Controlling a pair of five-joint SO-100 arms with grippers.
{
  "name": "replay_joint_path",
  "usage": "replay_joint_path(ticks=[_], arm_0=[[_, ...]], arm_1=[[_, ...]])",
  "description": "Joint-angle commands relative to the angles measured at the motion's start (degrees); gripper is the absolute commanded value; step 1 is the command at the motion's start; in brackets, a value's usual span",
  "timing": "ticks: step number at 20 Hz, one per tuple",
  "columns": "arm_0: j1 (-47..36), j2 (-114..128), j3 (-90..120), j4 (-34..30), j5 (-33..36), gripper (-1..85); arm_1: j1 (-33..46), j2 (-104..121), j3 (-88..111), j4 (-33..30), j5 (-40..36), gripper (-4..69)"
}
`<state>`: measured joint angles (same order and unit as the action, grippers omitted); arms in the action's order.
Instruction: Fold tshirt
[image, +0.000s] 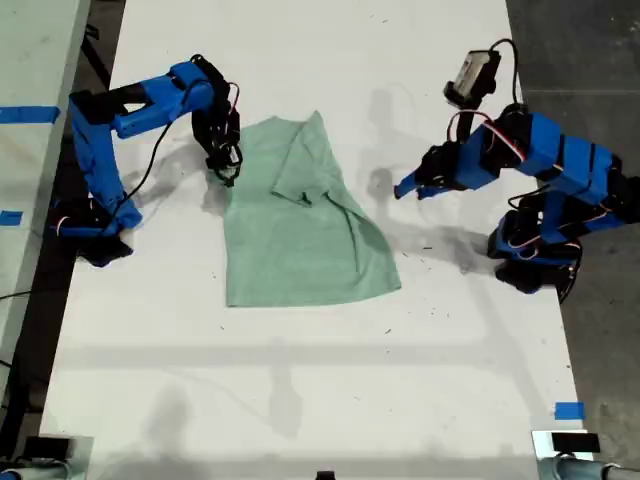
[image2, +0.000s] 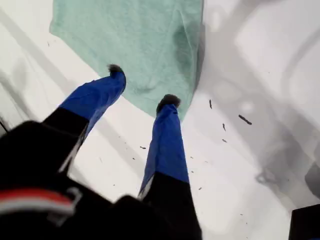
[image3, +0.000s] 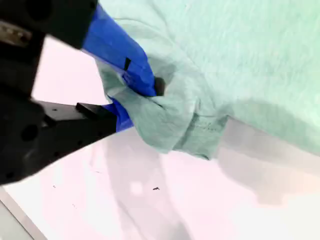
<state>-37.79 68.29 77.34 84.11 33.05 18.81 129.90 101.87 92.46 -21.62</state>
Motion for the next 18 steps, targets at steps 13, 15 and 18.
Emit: replay_joint_path(ticks=[13, 15, 18], arm_0=[[13.1, -10.9, -38.0, 0.3, -0.3, 0.0], [15.4, -12.4, -38.0, -4.7, -0.2, 0.0], [16.7, -16.7, -38.0, -9.9, 0.0, 0.4]], arm_1=[[-0.5, 5.1, 3.6, 0.0, 1.5, 14.4], [-0.6, 5.2, 4.2, -0.4, 1.7, 14.4], [-1.0, 5.4, 4.3, -0.4, 2.2, 14.4]])
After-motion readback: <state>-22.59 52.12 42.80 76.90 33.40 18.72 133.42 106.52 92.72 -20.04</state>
